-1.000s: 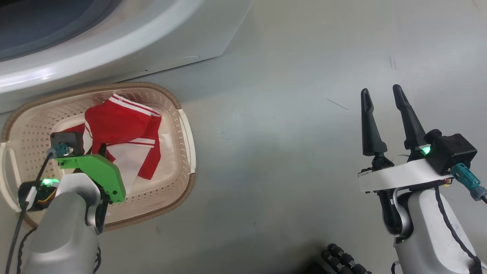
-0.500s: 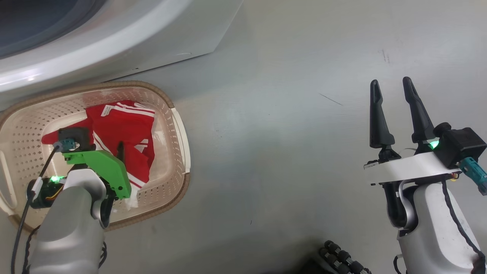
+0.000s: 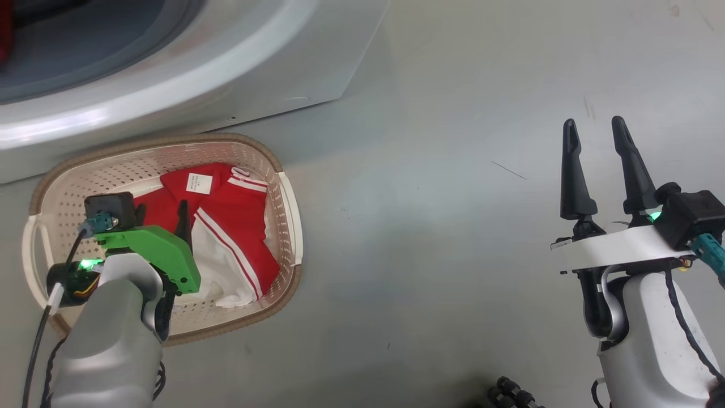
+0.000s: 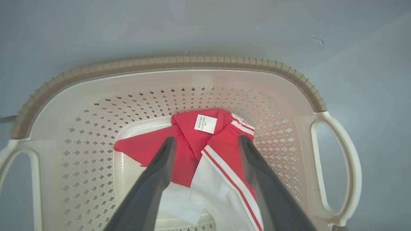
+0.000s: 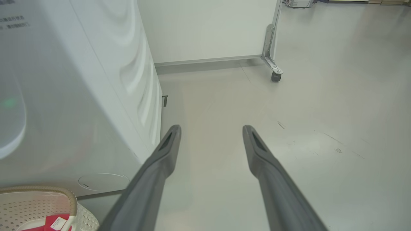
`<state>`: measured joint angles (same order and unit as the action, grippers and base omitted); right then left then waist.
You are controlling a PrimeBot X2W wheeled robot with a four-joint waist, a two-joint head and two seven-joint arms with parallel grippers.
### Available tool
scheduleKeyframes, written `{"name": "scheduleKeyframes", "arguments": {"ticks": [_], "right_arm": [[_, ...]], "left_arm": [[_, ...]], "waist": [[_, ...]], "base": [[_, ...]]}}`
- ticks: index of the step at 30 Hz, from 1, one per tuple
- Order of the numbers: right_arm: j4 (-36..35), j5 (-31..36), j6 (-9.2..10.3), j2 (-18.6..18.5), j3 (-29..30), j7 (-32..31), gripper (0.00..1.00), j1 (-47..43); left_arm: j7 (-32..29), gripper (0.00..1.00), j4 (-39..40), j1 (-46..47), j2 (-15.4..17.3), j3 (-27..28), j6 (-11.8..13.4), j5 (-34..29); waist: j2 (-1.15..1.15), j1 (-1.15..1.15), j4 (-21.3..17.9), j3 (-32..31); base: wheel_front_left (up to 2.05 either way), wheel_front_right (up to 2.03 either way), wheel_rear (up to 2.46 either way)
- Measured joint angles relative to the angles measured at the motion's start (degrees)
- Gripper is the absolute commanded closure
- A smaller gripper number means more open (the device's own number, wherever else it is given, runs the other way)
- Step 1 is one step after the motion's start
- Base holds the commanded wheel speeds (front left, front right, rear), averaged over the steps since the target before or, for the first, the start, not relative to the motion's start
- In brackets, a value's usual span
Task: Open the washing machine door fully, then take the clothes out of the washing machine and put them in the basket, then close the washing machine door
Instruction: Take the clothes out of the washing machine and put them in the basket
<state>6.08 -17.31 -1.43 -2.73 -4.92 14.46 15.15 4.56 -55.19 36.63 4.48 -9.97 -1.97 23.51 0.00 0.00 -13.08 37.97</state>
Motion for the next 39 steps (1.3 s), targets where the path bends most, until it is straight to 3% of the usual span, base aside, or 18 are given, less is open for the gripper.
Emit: {"name": "scheduleKeyframes", "arguments": {"ticks": [13,23,28,39], "right_arm": [[2.0,1.4,-0.01,-0.5,2.0,0.0,0.00,-0.9],[3.7,2.9,-0.02,-1.2,2.7,0.0,0.00,-5.1],[4.5,3.4,-0.03,-1.8,2.9,0.0,0.00,-6.9],[5.1,4.3,-0.21,-1.8,2.3,0.0,0.00,-11.5]], "left_arm": [[9.6,0.00,2.2,-1.5,-1.7,-1.1,-1.9,-0.1],[10.2,0.00,10.2,-5.6,-1.8,-1.0,-1.9,-1.4],[10.1,0.00,17.9,-8.2,-1.8,-0.2,-1.8,-3.2],[10.1,0.00,27.9,-18.2,-1.7,0.3,0.1,-5.7]], "waist": [[0.00,0.00,4.1,-6.5],[0.00,0.00,7.4,-13.5],[0.00,0.00,9.0,-17.4],[0.00,-0.01,11.8,-26.1]], "base": [[0.00,0.00,0.00],[0.00,0.00,0.00],[0.00,0.00,0.00],[0.00,0.00,0.00]]}}
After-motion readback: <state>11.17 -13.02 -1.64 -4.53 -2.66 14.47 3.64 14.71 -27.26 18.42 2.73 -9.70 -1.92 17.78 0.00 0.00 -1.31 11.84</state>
